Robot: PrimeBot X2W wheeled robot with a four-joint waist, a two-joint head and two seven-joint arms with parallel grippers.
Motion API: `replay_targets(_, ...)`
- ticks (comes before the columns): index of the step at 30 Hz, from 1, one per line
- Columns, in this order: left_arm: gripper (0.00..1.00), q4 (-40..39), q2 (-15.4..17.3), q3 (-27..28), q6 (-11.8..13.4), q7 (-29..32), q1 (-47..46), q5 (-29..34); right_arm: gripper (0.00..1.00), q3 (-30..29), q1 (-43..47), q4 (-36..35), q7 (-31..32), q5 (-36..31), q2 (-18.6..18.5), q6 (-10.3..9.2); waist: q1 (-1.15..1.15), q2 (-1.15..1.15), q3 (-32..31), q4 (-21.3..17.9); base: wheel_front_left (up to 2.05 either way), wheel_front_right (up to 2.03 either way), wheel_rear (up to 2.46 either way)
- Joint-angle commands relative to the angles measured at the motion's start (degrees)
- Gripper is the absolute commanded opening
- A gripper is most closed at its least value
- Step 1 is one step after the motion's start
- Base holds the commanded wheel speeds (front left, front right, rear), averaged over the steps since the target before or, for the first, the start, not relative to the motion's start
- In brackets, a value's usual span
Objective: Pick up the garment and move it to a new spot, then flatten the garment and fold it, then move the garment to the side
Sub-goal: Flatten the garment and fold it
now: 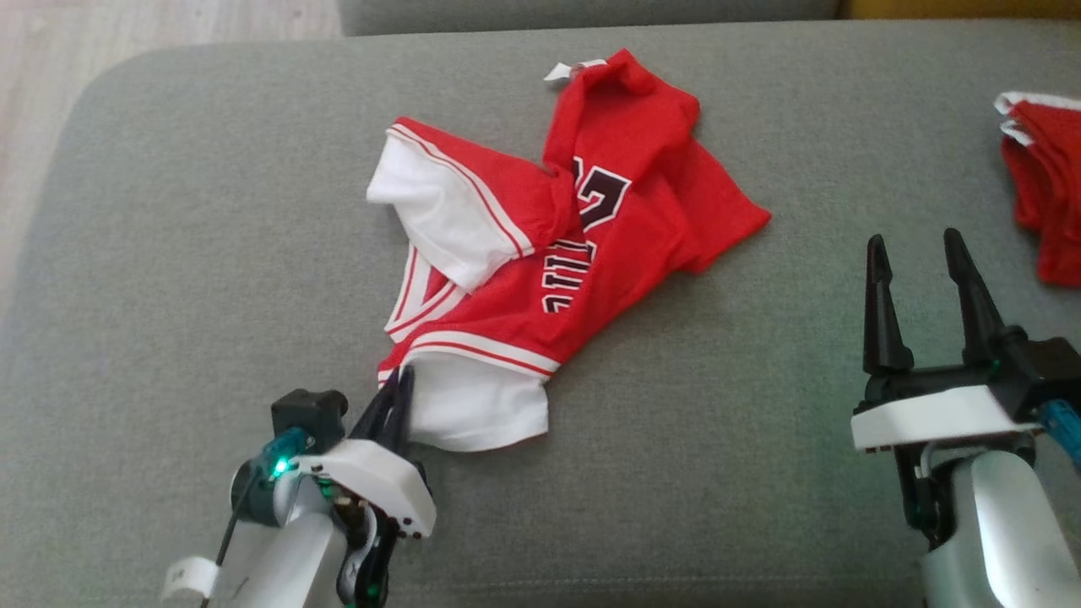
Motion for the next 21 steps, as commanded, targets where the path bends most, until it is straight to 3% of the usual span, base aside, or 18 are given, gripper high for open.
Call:
replay_targets(1, 0.00, -0.55, 0.96, 2.01, -0.37, -0.74, -2.72, -0.01, 1.00, 1.62, -1.04, -2.33, 0.15, 0.57, -0.19, 0.37, 0.00, 0.00, 0.71, -0.77, 0.00, 0.00, 0.00)
replay_targets(11, 0.00, 1.62, 3.38, 5.11, 0.85, -2.53, -12.29, 2.23, 1.00, 1.49, -1.85, -4.05, -0.06, 0.99, -0.18, 0.37, 0.00, 0.00, 4.63, -3.11, 0.00, 0.00, 0.00)
replay_targets(18, 0.00, 4.86, 3.71, 5.41, 0.12, -2.62, -16.05, 3.38, 1.00, 2.00, -2.49, -3.31, -0.34, 1.52, -0.18, 0.37, 0.00, 0.00, 6.21, -3.88, 0.00, 0.00, 0.00)
replay_targets(20, 0.49, 5.18, 3.31, 5.71, 0.01, -2.63, -16.10, 3.48, 1.00, 2.05, -2.57, -2.94, -0.46, 1.57, -0.18, 0.37, 0.00, 0.00, 6.27, -3.84, 0.00, 0.00, 0.00)
replay_targets(21, 1.00, 4.96, 3.09, 6.09, -0.01, -2.63, -15.98, 3.42, 1.00, 2.00, -2.60, -2.75, -0.53, 1.58, -0.18, 0.37, 0.00, 0.00, 6.22, -3.74, 0.00, 0.00, 0.00)
